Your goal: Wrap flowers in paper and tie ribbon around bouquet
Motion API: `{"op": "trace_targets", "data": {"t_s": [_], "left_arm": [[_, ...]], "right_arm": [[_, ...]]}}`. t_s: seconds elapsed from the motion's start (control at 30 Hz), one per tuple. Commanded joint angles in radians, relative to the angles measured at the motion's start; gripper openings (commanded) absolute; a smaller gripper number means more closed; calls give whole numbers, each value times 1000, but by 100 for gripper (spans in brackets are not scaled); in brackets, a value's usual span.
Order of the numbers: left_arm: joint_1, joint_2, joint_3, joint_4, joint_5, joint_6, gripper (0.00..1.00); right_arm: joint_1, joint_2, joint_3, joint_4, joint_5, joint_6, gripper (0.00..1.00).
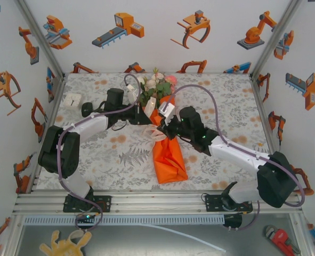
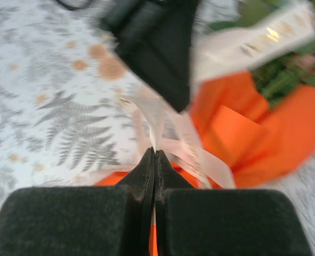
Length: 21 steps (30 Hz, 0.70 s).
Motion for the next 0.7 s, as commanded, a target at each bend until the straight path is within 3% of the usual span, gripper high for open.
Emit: {"op": "trace_targets", "data": {"t_s": [0.0,0.13,0.23,0.33,0.4,0.53,0.67], "left_arm": [[-4,6,5,-17,-39,19,0],[-5,18,9,-5,-38,10,0],[-4,9,0,-5,-36,10,0],[-5,1,-6,-17,-40,21,0],[-4,-1,-5,-27,-40,27,0],[-4,4,-4,-21,-40,23,0],[-3,17,6,-19,-88,2,0]], "right_arm": [[156,45,45,-15,-178,-118,0],[277,220,85,50,-201,-43,3],[316,253,117,42,-124,-71,43],[310,188,93,42,-59,-87,54],[286,143,64,45,-20,-56,55],[225,164,100,2,104,193,47],[245,275,226,-99,347,660,31]]}}
